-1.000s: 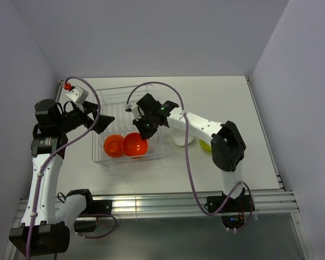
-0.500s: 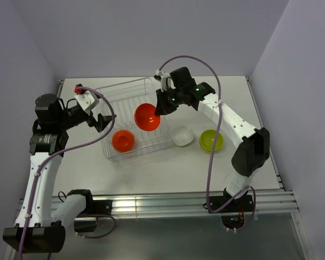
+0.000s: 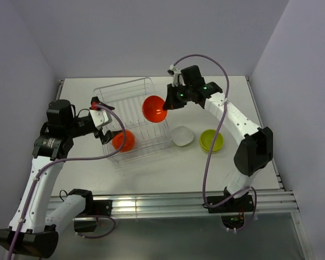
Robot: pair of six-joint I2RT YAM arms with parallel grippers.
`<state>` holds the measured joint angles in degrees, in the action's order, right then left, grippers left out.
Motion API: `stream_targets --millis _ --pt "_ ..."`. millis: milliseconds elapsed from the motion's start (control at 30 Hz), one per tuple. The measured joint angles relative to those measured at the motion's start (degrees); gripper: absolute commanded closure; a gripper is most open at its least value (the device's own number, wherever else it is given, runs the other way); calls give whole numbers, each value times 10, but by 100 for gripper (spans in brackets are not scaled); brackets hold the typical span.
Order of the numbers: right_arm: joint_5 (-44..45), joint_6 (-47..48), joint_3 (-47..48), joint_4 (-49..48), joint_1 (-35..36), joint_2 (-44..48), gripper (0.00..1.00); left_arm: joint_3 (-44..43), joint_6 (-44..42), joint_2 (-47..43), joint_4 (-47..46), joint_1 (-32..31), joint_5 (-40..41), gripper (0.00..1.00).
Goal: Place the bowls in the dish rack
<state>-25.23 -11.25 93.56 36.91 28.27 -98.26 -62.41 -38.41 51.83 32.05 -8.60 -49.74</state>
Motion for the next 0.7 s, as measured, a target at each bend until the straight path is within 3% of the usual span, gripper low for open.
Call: stream_targets --millis 200,433,700 --pt "-86 -21 -67 -9 -96 -11 100 45 12 -23 0 -31 16 4" --pt "-241 -48 -142 -36 -122 -51 100 46 14 -23 -1 -36 20 2" --pt "-329 -16 -159 -24 -120 -53 100 53 -106 -40 17 -40 21 1"
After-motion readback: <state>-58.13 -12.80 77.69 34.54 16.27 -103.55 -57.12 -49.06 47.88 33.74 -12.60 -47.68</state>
